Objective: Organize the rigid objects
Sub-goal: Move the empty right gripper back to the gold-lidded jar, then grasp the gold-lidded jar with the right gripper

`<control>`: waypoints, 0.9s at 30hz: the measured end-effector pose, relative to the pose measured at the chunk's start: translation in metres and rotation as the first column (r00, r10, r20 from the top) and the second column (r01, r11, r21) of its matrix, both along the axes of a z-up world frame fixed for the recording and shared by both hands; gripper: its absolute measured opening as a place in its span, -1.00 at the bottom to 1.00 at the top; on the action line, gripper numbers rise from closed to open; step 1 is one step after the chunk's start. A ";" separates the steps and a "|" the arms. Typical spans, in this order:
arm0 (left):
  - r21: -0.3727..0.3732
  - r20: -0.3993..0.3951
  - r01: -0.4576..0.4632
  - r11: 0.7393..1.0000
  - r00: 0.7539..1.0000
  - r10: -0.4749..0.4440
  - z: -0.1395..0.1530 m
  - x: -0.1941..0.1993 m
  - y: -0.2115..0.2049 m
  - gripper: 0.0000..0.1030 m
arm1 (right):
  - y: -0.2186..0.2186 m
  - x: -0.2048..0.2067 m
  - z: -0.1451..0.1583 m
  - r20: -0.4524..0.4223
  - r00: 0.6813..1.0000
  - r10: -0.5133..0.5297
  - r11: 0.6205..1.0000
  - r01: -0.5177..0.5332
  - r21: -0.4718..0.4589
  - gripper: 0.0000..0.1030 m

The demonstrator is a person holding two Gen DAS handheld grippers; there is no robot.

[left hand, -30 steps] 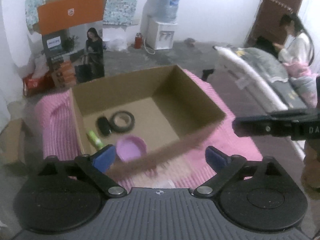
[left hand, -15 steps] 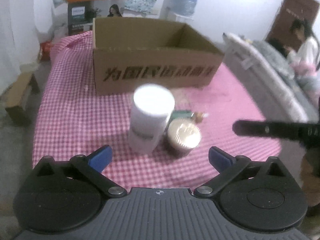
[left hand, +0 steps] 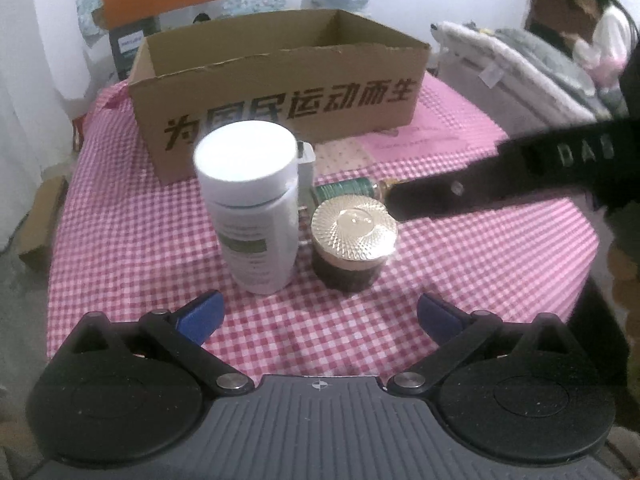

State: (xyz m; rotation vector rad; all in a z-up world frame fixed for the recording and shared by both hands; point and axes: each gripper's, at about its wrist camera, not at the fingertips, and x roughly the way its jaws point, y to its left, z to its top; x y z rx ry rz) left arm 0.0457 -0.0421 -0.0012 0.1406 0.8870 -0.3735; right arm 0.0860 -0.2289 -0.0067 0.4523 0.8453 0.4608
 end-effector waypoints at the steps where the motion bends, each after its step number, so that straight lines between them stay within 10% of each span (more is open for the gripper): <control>1: 0.014 0.004 0.005 1.000 1.000 -0.005 -0.001 0.000 -0.003 1.00 | 0.000 0.002 0.000 -0.006 1.000 0.000 1.000 0.000 -0.003 -0.07; 27: -0.021 0.038 0.139 0.990 0.990 -0.138 -0.007 0.004 -0.025 0.91 | -0.001 0.027 -0.019 -0.080 0.996 0.027 0.999 -0.024 0.042 -0.01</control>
